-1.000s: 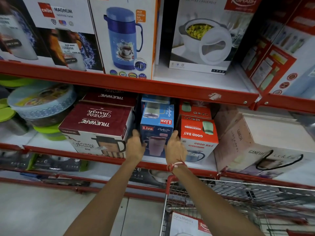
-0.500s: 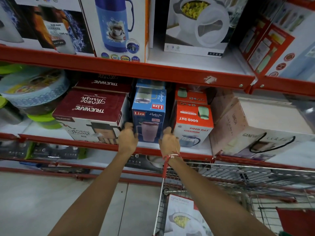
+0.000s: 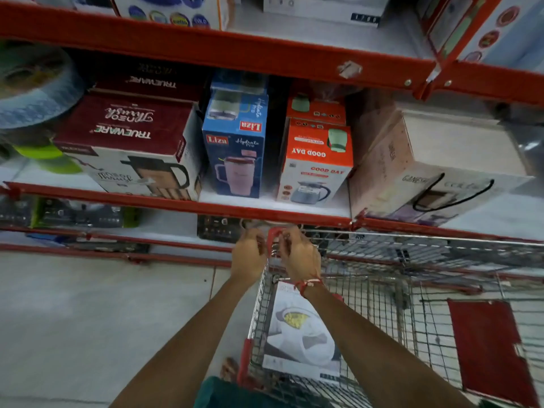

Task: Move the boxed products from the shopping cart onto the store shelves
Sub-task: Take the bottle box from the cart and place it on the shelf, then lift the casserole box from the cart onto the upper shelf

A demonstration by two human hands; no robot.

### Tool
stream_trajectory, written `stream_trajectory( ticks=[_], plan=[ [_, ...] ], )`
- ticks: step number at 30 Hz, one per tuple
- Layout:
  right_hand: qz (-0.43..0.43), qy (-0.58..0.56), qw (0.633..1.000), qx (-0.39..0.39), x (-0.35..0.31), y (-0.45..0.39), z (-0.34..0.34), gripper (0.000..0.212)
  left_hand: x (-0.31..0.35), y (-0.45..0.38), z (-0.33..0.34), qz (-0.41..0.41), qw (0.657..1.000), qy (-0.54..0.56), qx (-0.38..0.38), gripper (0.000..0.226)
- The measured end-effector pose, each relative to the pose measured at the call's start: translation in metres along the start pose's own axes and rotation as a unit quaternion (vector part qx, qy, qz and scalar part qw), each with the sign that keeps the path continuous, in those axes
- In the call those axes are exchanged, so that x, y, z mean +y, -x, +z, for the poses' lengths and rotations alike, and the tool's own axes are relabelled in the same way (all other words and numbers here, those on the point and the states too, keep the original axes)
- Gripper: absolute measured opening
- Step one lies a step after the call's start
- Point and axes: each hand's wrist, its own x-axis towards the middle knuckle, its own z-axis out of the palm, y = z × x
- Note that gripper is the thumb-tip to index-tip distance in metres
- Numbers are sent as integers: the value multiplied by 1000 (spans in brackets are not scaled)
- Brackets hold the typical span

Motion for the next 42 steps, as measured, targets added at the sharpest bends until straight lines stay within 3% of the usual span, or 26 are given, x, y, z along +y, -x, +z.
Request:
stream_trajectory(
  ticks=[5,8,10,16,22,26,31,36,42],
  plan=[
    [89,49,985,-141,72,45,16,18,-11,37,53,-35,991,-16,-125,12],
    [186,44,936,-296,125,69,32,29,-20,51,76,-99,978,-28,-183,25],
    [251,36,898,-360,156,86,38,42,-30,57,91,-139,965,-47,-216,36],
    [441,-68,830,-335,212,119,58,73,-57,66,125,-278,926,-88,-239,47],
    [533,-219,759,-304,247,122,91,55,-82,58,156,-367,895,-44,-250,46],
    [533,-211,767,-287,245,114,87,53,-82,56,158,-365,899,-54,-235,38],
    [469,-179,831,-237,215,101,30,71,-31,59,113,-311,925,-59,-211,41],
    [410,-245,856,-198,160,95,-56,72,16,74,41,-245,950,-52,-189,51],
    [307,-236,904,-178,108,87,-117,61,45,88,-22,-198,971,-44,-129,53]
  ],
)
